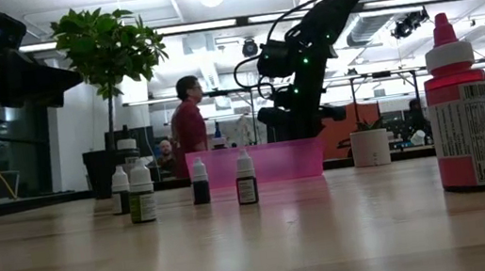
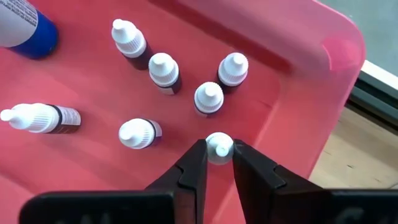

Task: Pick & Place food coloring
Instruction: Put the small orange food coloring bottle into the red bin, then put the small red food coloring bottle into the red bin

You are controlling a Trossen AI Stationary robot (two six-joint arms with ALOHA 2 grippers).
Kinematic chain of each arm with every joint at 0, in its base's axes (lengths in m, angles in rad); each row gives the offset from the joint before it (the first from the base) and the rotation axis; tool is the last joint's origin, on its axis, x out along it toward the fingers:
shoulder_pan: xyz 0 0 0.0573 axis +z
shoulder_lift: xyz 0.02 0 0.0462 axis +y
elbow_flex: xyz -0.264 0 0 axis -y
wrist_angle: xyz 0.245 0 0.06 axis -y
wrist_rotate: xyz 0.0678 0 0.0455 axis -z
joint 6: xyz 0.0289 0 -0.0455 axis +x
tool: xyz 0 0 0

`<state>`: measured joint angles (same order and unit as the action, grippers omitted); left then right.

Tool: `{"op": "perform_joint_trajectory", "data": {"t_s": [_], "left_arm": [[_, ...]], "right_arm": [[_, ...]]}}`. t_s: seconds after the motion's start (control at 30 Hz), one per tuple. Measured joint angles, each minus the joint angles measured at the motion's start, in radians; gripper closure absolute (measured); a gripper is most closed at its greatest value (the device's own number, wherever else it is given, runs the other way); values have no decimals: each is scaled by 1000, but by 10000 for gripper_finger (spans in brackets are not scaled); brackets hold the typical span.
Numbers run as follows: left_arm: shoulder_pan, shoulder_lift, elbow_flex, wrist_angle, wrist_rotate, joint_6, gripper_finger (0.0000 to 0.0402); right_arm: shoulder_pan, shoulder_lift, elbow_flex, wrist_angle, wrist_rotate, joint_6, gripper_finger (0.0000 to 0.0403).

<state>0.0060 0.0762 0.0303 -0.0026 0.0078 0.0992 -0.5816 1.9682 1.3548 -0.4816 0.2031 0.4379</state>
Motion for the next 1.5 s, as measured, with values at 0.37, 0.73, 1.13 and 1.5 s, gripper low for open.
{"op": "perform_joint_trajectory", "data": {"t_s": [0.37, 0.73, 1.13, 1.5], "left_arm": [[0, 0, 0, 0, 0, 0, 401], [0, 0, 0, 0, 0, 0, 401], [0, 0, 0, 0, 0, 0, 401], [0, 0, 0, 0, 0, 0, 401]], "right_arm": [[4, 0, 0, 1, -3, 0, 310], [9, -42, 0, -12, 53, -23, 255], [56, -192, 0, -22, 9, -113, 219], [215, -370, 0, -7, -166, -287, 218]]}}
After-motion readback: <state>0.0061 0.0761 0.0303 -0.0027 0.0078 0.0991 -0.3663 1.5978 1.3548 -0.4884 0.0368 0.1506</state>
